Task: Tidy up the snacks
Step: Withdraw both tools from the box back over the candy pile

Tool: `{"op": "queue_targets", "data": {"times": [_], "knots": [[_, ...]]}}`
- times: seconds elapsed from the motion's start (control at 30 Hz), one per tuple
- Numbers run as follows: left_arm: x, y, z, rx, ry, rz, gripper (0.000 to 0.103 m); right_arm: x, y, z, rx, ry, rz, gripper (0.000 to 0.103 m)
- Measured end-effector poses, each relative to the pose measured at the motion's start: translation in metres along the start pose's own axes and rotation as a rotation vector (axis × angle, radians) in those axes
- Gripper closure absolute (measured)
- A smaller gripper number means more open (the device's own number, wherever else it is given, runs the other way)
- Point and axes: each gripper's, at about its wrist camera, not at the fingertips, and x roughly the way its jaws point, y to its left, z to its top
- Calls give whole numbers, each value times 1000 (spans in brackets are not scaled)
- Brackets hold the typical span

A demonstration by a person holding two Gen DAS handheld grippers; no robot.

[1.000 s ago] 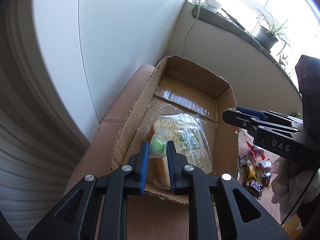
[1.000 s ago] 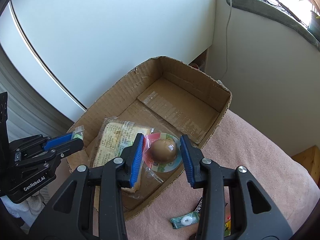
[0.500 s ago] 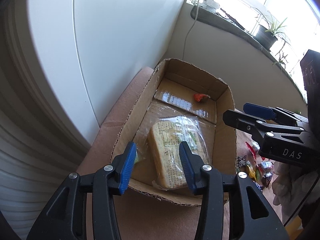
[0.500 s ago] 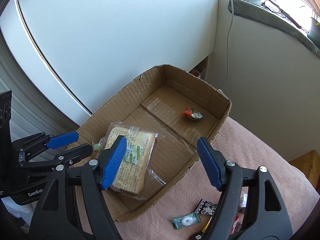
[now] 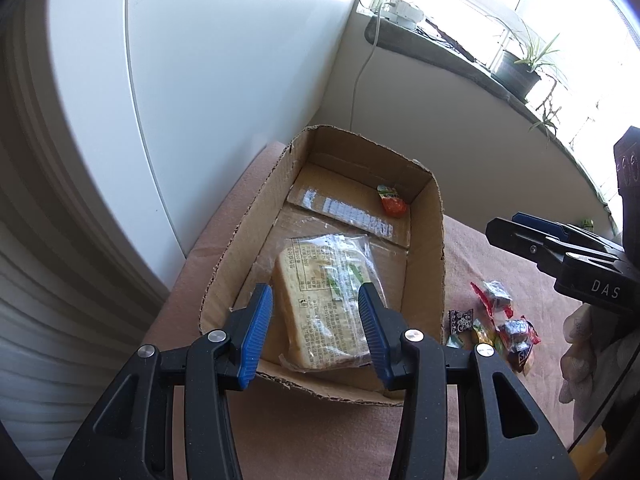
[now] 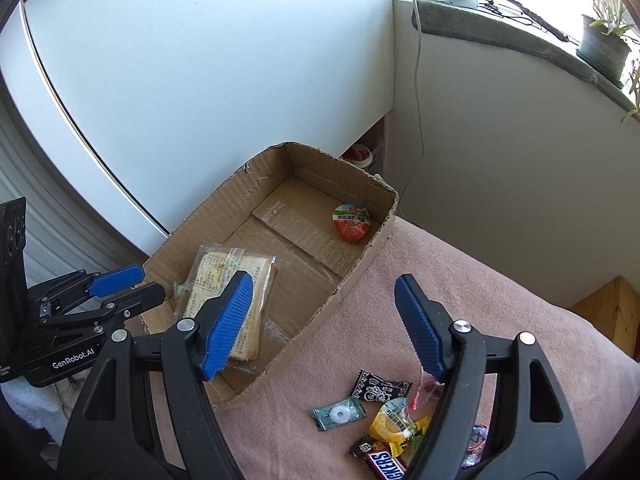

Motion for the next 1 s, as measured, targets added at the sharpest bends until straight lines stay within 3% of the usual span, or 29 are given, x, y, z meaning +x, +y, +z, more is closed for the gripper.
{"op": "queue_targets", "data": {"times": [0.43, 0.73, 1.0], "knots": [[-4, -50, -10, 68, 16, -104, 59, -67, -88, -57, 157, -25, -116, 27], [2, -101, -30, 166, 73, -185, 59, -86, -160, -121, 319, 38, -231, 27], [22, -141, -45, 237, 135, -239, 59, -83, -183, -165, 430, 117, -272, 27]]}}
